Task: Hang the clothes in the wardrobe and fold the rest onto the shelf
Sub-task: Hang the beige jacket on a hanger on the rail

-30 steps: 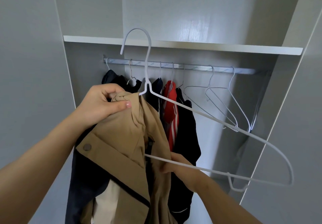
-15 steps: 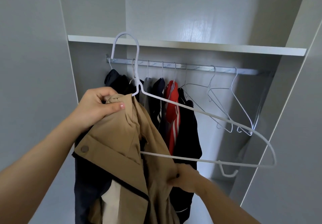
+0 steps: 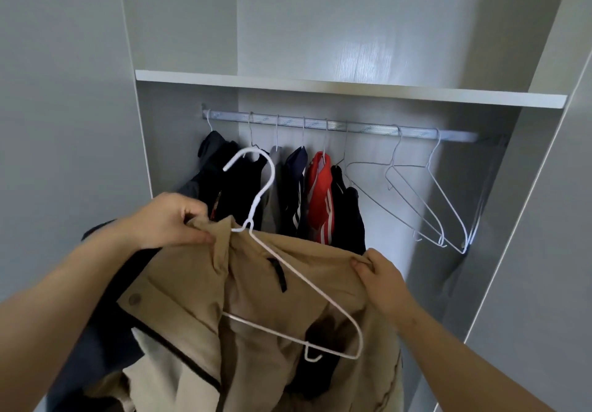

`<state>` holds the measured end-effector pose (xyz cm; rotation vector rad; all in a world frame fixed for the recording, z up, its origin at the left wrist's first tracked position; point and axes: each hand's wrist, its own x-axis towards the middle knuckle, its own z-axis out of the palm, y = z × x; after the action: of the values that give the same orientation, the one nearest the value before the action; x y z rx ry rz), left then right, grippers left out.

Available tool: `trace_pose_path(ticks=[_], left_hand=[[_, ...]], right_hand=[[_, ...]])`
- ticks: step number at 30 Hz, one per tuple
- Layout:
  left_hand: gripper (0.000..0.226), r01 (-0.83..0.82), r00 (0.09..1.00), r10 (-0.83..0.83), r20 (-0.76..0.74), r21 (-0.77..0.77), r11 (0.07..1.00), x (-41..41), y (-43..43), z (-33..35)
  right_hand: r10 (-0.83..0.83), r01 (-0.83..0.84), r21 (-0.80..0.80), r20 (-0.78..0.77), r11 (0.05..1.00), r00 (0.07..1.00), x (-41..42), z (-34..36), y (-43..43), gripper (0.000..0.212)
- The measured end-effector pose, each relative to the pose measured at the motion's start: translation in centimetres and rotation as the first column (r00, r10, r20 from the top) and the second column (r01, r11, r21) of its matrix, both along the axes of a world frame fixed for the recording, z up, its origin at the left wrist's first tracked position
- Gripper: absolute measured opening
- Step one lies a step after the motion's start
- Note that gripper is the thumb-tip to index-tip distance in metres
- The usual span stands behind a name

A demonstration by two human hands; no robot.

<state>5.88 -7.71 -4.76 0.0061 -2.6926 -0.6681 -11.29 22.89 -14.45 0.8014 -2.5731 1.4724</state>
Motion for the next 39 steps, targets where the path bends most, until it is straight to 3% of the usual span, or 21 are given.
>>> trace_pose_path(ticks=[4,7,10,14,17,19,21,22,24,25,27,29,30,32,39], left_hand=[[0.046,-0.193,0.981,0.190,-0.044,-0.337,0.921,-0.8,0.7,-2.4],[0.027,-0.391,0.918,0.370,-0.142,-0.467,0.793,-1.8,2.4,-3.8],[0.030,-0.490,0.868,0.453,-0.204,-0.504,0.711,-3.0,4.7,-4.4],[0.026,-0.540,0.839,0.453,-0.302,-0.361,0.760,-4.4,7.6,-4.9],[0.023,-0.509,0.837,0.423,-0.346,-0.211,0.834,-4.8,9.0,-4.9],[0.017,-0.434,0.851,0.384,-0.359,-0.066,0.899,-4.8,9.1,-4.9],[0.011,-0.382,0.856,0.375,-0.356,0.054,0.923,-4.6,9.1,-4.9],[0.010,-0.374,0.859,0.381,-0.342,0.091,0.923,-4.4,9.0,-4.9],[0.012,-0.345,0.876,0.370,-0.310,0.135,0.929,-4.2,9.0,-5.0],[0.015,-0.322,0.887,0.353,-0.297,0.150,0.935,-4.2,9.1,-5.0],[0.020,-0.275,0.906,0.316,-0.283,0.175,0.945,-4.0,9.5,-4.9],[0.019,-0.225,0.915,0.266,-0.303,0.163,0.961,-4.1,9.9,-4.8],[0.018,-0.207,0.917,0.243,-0.316,0.142,0.968,-4.2,10.2,-4.7],[0.018,-0.178,0.928,0.199,-0.316,0.095,0.979,-4.5,10.8,-4.6],[0.012,-0.070,0.970,0.054,-0.236,-0.060,0.996,-4.9,12.0,-4.8]], right_hand=[[-0.072,0.072,-0.010,-0.062,0.997,0.995,0.5,0.7,-0.3,0.031],[-0.133,0.132,-0.027,-0.065,0.991,0.989,1.0,1.4,-0.8,0.027],[-0.137,0.136,-0.032,-0.039,0.990,0.990,1.6,2.6,-1.4,0.022],[-0.032,0.040,-0.162,0.057,0.986,0.998,3.7,3.9,-3.3,0.027],[0.252,-0.143,-0.339,0.304,0.930,0.919,5.6,4.6,-4.2,0.020],[0.340,-0.265,-0.251,0.329,0.931,0.881,6.0,4.6,-3.8,0.012],[0.281,-0.253,-0.153,0.203,0.955,0.938,5.8,4.0,-2.9,0.020],[0.191,-0.169,-0.192,0.102,0.967,0.976,5.4,3.8,-2.5,0.021],[-0.135,0.112,-0.388,-0.031,0.915,0.990,4.4,4.0,-1.1,0.011],[-0.294,0.250,-0.397,-0.052,0.883,0.955,3.8,4.2,-0.4,0.006],[-0.391,0.379,-0.105,-0.141,0.920,0.910,2.8,4.6,0.7,0.018],[-0.265,0.301,0.232,-0.173,0.925,0.949,2.3,4.2,1.3,0.040],[-0.218,0.246,0.295,-0.124,0.923,0.968,2.4,4.0,1.4,0.049],[-0.208,0.219,0.309,-0.067,0.925,0.976,2.7,3.6,1.2,0.056],[-0.176,0.191,0.275,-0.080,0.942,0.981,3.0,3.2,0.1,0.059]])
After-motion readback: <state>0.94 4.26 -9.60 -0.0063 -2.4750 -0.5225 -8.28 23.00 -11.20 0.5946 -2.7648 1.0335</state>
